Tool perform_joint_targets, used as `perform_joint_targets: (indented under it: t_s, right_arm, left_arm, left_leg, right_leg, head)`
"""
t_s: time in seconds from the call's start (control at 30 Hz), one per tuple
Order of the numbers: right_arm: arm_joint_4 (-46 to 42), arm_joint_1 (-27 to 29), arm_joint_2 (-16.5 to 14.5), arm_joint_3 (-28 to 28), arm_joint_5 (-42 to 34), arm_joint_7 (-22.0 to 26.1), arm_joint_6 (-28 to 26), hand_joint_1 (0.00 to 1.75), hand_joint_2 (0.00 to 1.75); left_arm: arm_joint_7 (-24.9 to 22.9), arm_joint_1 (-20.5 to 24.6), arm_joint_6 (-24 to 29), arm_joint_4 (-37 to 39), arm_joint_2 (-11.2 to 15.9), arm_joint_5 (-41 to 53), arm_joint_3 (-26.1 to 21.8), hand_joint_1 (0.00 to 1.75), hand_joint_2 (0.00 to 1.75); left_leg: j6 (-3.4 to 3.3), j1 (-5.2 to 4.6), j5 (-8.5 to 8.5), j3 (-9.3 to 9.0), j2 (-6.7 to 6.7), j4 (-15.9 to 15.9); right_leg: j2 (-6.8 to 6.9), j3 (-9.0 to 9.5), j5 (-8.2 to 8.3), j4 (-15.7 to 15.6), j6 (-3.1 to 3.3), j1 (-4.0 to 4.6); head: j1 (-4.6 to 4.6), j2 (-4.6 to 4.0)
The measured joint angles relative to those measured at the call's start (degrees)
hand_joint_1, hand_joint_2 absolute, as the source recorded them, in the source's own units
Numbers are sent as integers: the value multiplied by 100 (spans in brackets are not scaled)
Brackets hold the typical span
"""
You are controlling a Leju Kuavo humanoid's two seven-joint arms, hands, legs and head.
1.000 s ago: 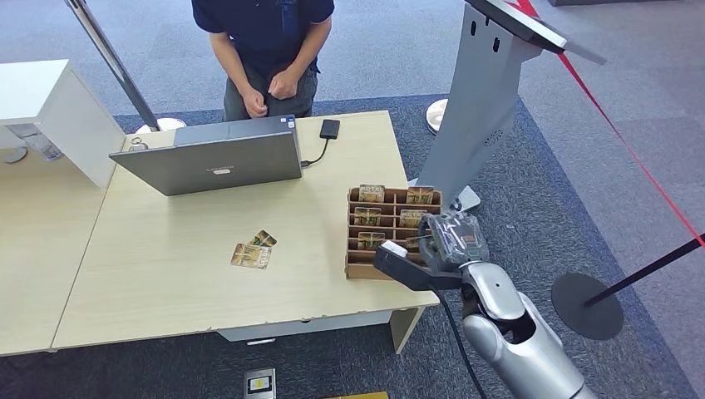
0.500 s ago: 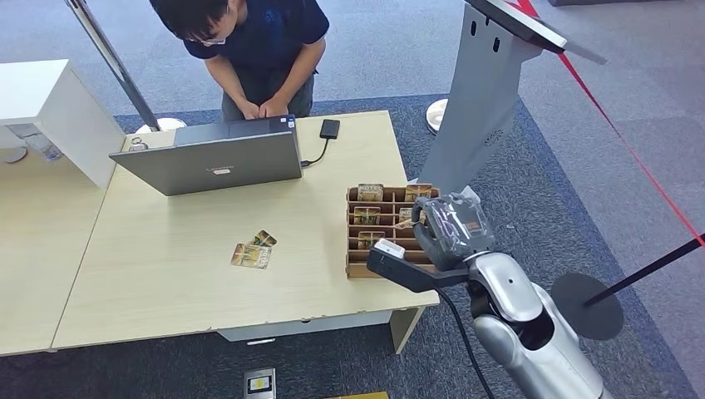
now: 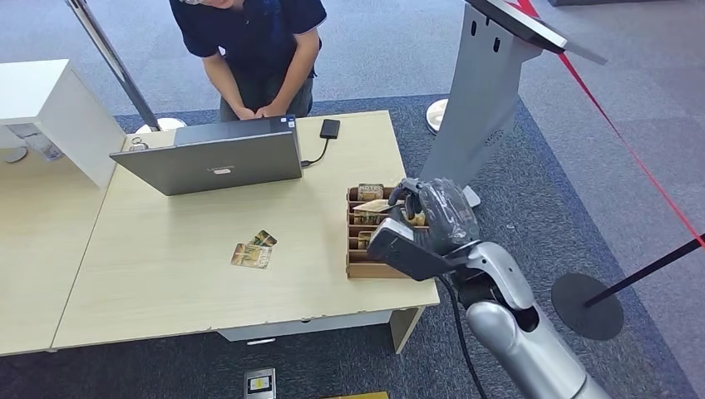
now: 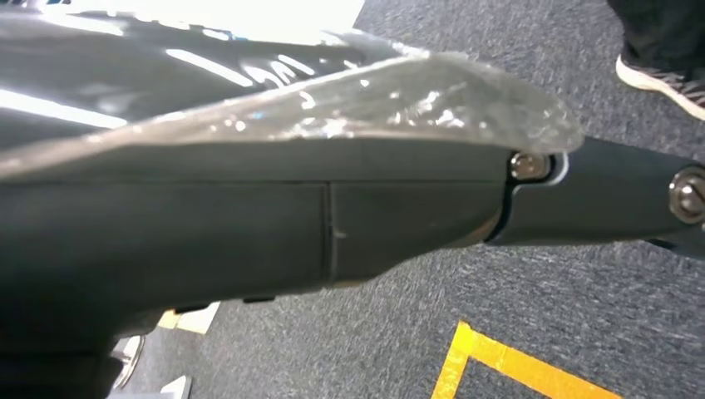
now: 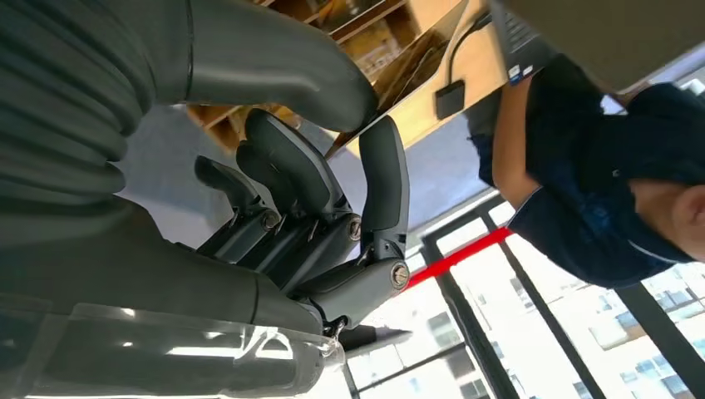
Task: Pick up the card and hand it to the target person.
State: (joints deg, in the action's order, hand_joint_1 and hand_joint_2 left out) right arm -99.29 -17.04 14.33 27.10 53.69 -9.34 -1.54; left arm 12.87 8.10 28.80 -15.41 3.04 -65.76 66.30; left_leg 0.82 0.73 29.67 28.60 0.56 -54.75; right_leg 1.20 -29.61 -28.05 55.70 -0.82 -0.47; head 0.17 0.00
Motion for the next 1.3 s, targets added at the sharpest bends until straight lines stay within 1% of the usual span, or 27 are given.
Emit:
perform_joint_targets:
  t_s: [0.2, 0.37, 0.47, 0.63, 0.67, 0.7, 0.73, 0.8, 0.83, 0.87, 0.9, 0.97, 1.1, 1.3]
  right_arm:
    - [1118, -420, -416, 244, -797, 408, -666, 175, 175]
    - [2111, -781, -823, 429, -1339, 762, -995, 175, 175]
    - [2766, -1057, -1103, 547, -1481, 889, -1117, 174, 175]
    - [3795, -1485, -1533, 726, -1457, 936, -1322, 172, 175]
    - [3966, -1553, -1608, 754, -1440, 940, -1364, 164, 175]
    - [4121, -1615, -1677, 780, -1422, 942, -1404, 151, 175]
    - [4270, -1674, -1745, 805, -1400, 942, -1452, 130, 175]
    - [4537, -1780, -1867, 839, -1366, 941, -1551, 59, 175]
    - [4659, -1829, -1924, 849, -1356, 939, -1598, 28, 175]
    - [4770, -1871, -1976, 856, -1353, 938, -1636, 6, 175]
    - [4865, -1905, -2021, 862, -1353, 936, -1668, 0, 175]
    - [5031, -1955, -2108, 878, -1355, 943, -1744, 0, 175]
    - [5288, -2018, -2232, 894, -1390, 959, -1877, 0, 0]
    - [5506, -2028, -2300, 898, -1456, 991, -2091, 0, 0]
  left_arm:
    - [-1, 23, -21, 0, 0, 93, 96, 0, 0]
    - [-60, 34, -7, 0, 0, 99, 151, 0, 0]
    - [-118, 42, 22, -1, 0, 98, 177, 0, 0]
    - [-156, 46, 74, -2, 0, 97, 230, 0, 0]
    - [-156, 46, 80, -2, 0, 97, 238, 0, 0]
    - [-155, 46, 85, -2, 0, 98, 244, 0, 0]
    - [-153, 46, 88, -2, 0, 98, 250, 0, 0]
    - [-142, 44, 95, -2, 0, 101, 260, 0, 0]
    - [-135, 44, 99, -2, 0, 104, 265, 0, 0]
    - [-129, 45, 103, -2, -1, 108, 269, 0, 0]
    - [-126, 45, 107, -2, -1, 112, 273, 0, 0]
    - [-120, 44, 115, -2, -2, 120, 277, 0, 0]
    - [-116, 42, 127, -2, -2, 123, 278, 0, 0]
    - [-125, 32, 146, -2, -2, 99, 279, 0, 0]
  left_leg:
    - [0, 1, -1, 3, -1, 0]
    - [1, 4, -1, 6, -1, 0]
    - [1, 4, -1, 8, -1, 0]
    - [1, 4, -1, 10, -1, 0]
    - [1, 4, -1, 10, -1, 0]
    - [1, 4, -1, 10, -1, 0]
    - [1, 4, -1, 11, -1, 0]
    - [1, 4, -1, 12, -1, 0]
    - [1, 4, -1, 12, -1, 0]
    - [1, 4, -1, 12, 0, 0]
    - [1, 4, -1, 12, 0, 0]
    - [1, 4, 0, 12, -1, 0]
    - [1, 4, 0, 12, 0, 0]
    - [1, 4, 0, 11, 0, -1]
  right_leg:
    - [0, -2, 0, 2, 0, 1]
    - [0, -5, 0, 4, 1, 3]
    - [0, -8, -1, 5, 1, 4]
    - [0, -11, -1, 5, 1, 4]
    - [0, -11, -1, 5, 1, 4]
    - [0, -12, -1, 5, 1, 4]
    - [0, -12, -1, 5, 1, 4]
    - [0, -13, -1, 5, 1, 4]
    - [0, -14, -1, 5, 1, 4]
    - [0, -14, -1, 5, 1, 4]
    - [0, -14, -1, 5, 1, 4]
    - [0, -15, -1, 4, 1, 4]
    - [0, -15, -1, 4, 1, 4]
    - [0, -16, -1, 3, 1, 4]
  head:
    - [-1, 0]
    - [-1, 0]
    - [-1, 0]
    - [-1, 0]
    - [-1, 0]
    - [0, 0]
    - [0, 0]
    - [1, 0]
    - [0, 0]
    - [0, 0]
    - [0, 0]
    - [-1, 0]
    - [1, 0]
    - [0, 0]
